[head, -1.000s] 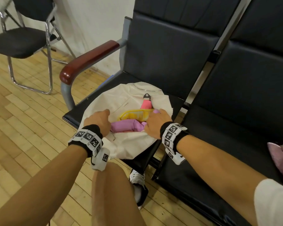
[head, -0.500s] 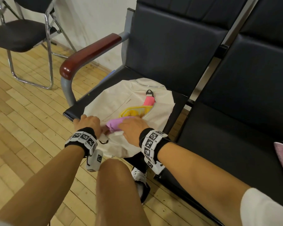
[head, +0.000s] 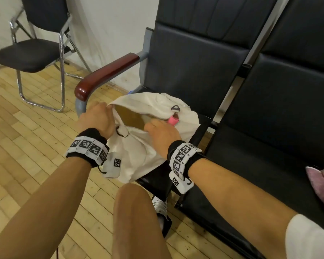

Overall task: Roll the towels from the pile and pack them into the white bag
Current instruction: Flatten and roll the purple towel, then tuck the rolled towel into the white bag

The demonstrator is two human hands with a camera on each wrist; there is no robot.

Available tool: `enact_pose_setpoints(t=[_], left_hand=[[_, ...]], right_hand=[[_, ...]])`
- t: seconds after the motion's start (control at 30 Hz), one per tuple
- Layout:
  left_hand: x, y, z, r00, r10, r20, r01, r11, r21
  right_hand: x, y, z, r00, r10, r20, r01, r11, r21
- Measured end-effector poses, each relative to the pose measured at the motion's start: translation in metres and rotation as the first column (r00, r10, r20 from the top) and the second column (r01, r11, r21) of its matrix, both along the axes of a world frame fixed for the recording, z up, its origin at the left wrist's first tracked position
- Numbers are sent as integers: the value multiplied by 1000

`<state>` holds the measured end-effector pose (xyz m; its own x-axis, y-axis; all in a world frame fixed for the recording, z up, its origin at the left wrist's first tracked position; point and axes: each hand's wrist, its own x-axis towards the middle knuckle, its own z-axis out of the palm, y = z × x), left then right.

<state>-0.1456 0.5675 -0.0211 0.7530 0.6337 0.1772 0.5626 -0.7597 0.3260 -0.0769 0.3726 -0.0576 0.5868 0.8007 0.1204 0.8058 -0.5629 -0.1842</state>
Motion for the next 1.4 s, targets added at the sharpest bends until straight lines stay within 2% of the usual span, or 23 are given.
enact_pose_setpoints(t=[0.1, 0.2, 0.27, 0.4, 0.6, 0.73, 0.9, 1.07, 1.23, 1.4], left_hand=[[-3, -12, 7, 998, -46, 41, 45, 999, 24], [-7, -29, 6, 995, -88, -40, 88, 996, -2], [-8, -42, 6, 987, -121, -110, 121, 993, -11], [-5, -79, 13, 968, -218, -126, 223, 975, 24], [19, -156, 39, 927, -365, -90, 371, 927, 58], [44, -221, 53, 856, -513, -61, 516, 854, 70], [70, -315, 58, 735, -675, -68, 678, 726, 116], [85, -406, 47, 614, -783, -97, 789, 606, 102], [92, -470, 29, 513, -853, -96, 858, 509, 62], [98, -509, -1, 464, -879, -112, 884, 467, 0]], right_hand=[[-4, -12, 11, 1000, 16, -20, -16, 1000, 2], [-15, -26, 14, 999, 38, -23, -40, 994, -106], [-23, -36, 16, 996, 43, -84, -54, 988, -142], [-33, -64, 27, 993, 33, -115, -45, 993, -109], [-24, -143, 66, 988, -146, -49, 139, 984, -112], [-17, -213, 81, 957, -291, -6, 290, 955, -56], [-19, -309, 91, 882, -471, 34, 472, 881, -39], [-26, -402, 80, 763, -646, 12, 646, 761, -59], [-31, -482, 48, 642, -767, -2, 763, 639, -97], [-40, -541, 3, 518, -849, -102, 836, 528, -152]])
